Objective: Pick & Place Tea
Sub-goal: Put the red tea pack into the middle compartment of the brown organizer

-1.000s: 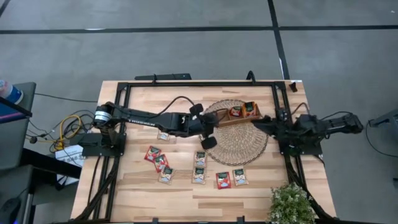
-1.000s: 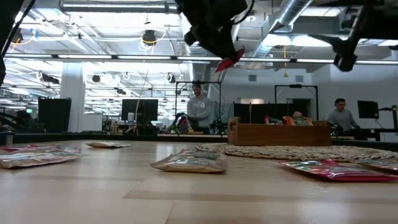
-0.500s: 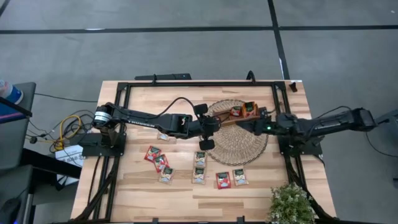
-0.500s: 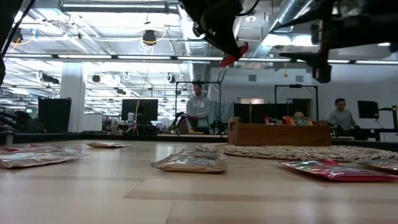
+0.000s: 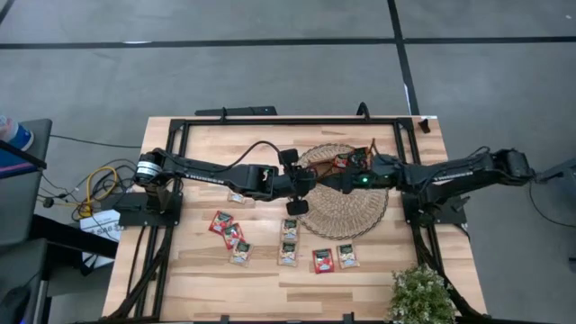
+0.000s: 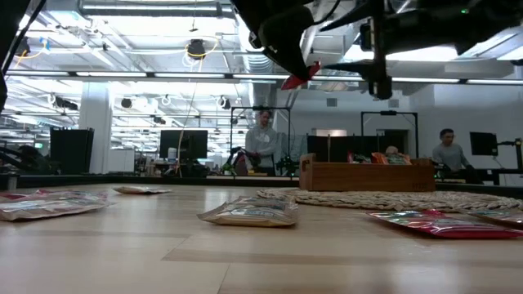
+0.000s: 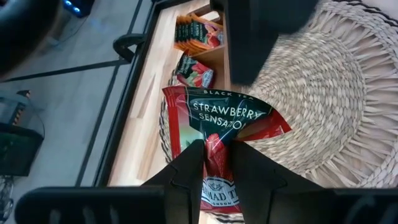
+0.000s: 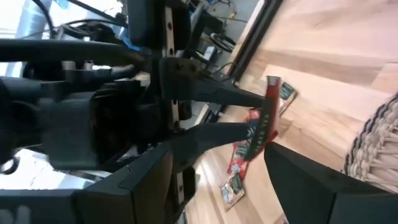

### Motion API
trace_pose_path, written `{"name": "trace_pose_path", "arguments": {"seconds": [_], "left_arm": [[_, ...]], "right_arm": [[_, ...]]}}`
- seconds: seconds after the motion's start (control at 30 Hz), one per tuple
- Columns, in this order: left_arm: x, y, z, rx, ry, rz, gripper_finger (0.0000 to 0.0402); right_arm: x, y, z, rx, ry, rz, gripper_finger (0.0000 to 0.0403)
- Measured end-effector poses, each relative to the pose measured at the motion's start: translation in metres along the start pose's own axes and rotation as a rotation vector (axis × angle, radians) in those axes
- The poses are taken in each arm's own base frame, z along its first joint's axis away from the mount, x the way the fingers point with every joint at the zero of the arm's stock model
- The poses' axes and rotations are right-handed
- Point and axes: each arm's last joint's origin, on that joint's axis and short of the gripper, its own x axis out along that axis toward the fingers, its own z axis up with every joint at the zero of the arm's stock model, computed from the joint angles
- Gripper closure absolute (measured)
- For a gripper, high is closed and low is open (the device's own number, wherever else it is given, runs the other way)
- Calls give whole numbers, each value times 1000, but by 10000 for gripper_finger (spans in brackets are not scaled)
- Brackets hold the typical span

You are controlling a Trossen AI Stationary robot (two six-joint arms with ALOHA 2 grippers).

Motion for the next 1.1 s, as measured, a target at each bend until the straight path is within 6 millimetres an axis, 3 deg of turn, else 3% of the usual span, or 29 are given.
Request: {"name": "trace_pose_path", "arguments": {"seconds": [0.23, 0.47, 0.87, 1.1], "left_arm": [[-1, -1, 0, 3, 1, 3, 330], [-1, -2, -1, -1, 7, 11, 330], [-4, -6, 0, -29, 3, 3, 330], [-4, -6, 0, -29, 3, 3, 330]], "right_arm": [[18, -5, -3, 0, 34, -56, 155], [19, -7, 0, -2, 22, -64, 163], [19, -11, 7, -27, 7, -69, 280], [19, -10, 7, -42, 14, -66, 311]]}}
